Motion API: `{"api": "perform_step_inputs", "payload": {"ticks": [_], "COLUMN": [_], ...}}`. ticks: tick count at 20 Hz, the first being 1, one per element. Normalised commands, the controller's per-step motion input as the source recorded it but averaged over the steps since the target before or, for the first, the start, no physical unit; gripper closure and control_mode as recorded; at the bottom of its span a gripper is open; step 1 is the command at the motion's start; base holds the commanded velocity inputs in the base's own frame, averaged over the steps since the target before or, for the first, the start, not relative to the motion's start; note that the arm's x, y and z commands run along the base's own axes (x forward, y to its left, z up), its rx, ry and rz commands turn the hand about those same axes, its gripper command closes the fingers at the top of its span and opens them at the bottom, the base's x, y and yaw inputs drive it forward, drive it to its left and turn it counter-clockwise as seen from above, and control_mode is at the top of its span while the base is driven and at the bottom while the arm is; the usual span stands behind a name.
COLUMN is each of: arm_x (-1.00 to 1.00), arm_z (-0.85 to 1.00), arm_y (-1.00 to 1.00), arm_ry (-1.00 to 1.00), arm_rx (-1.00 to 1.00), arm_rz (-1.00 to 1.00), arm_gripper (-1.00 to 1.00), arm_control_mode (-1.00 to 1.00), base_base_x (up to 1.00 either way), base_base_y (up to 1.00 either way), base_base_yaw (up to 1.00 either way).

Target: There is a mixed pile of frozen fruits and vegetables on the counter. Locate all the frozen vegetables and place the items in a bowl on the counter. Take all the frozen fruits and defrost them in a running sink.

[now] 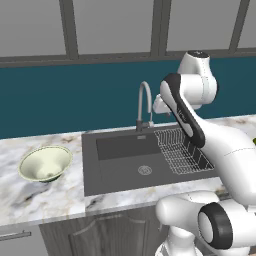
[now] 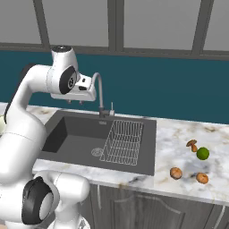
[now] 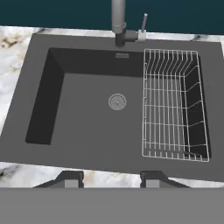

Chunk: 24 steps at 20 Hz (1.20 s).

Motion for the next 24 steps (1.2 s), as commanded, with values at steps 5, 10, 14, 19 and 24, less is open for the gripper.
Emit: {"api": "perform_step_inputs", "payload": {"ticks": [5,10,14,19,24], "arm_x": [0.01,0.0,0.0,-0.02,-0.04], "arm_z": [-0.02,0.0,-0.01,0.0,-0.05], "arm_y": [-0.02,-0.25,-0.4,-0.36,-0.38], "arm_ry": [0.0,0.01,0.04,0.03,0.01], "arm_rx": [0.0,0.0,0.0,0.0,0.0], "arm_rz": [0.0,0.01,0.02,0.01,0.0], "arm_gripper": [-1.0,-1.0,-1.0,-1.0,-1.0], "arm_control_mode": [-1.0,-1.0,-1.0,-1.0,-1.0], "base_base_x": [0.0,0.0,0.0,0.0,0.0], "base_base_y": [0.0,0.0,0.0,0.0,0.0], "base_base_yaw": [0.0,0.0,0.0,0.0,0.0]}}
